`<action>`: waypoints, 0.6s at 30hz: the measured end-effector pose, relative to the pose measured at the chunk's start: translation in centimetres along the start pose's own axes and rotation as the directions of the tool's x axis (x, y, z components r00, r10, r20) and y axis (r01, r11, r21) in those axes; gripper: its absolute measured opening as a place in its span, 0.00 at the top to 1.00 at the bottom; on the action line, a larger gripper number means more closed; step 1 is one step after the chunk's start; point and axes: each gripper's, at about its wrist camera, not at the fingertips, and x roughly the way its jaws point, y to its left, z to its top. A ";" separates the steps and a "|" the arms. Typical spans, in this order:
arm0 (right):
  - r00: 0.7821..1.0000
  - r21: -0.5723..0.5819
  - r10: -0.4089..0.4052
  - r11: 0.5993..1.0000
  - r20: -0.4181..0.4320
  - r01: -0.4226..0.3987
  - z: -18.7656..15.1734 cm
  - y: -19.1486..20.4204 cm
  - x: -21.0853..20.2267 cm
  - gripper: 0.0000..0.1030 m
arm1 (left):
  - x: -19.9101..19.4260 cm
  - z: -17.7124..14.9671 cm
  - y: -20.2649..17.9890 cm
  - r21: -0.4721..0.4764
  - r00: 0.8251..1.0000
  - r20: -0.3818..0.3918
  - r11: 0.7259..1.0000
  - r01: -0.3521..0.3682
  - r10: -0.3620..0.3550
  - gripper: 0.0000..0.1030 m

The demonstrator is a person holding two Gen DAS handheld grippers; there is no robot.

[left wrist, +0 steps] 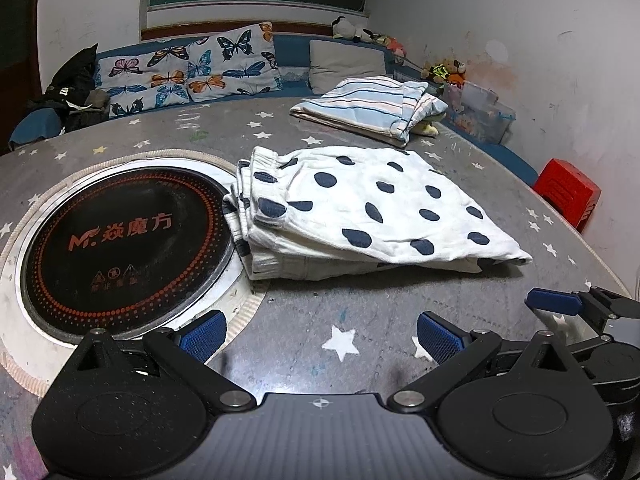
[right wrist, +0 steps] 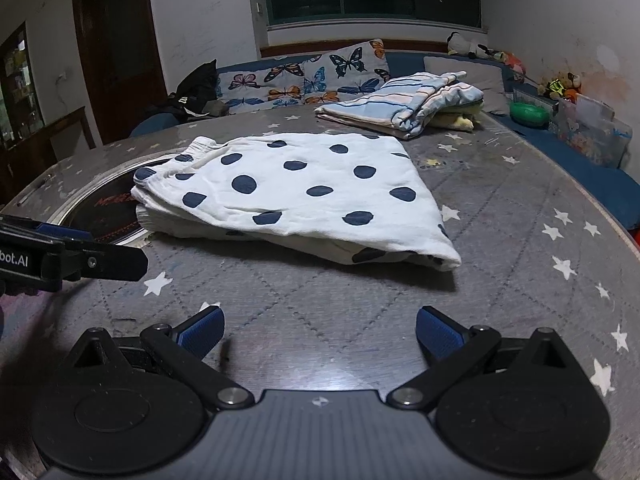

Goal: Fold clothes

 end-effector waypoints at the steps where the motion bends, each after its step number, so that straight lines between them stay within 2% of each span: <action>1: 1.000 0.000 0.000 1.000 0.000 0.000 0.0 0.1 0.0 0.00 | 0.0 -0.1 0.0 0.002 1.000 -0.001 1.000 0.000 0.000 0.00; 18: 1.000 -0.006 0.003 1.000 0.016 -0.003 0.3 2.4 -0.7 0.00 | -1.1 -0.7 0.7 0.006 1.000 0.014 1.000 0.022 -0.022 0.00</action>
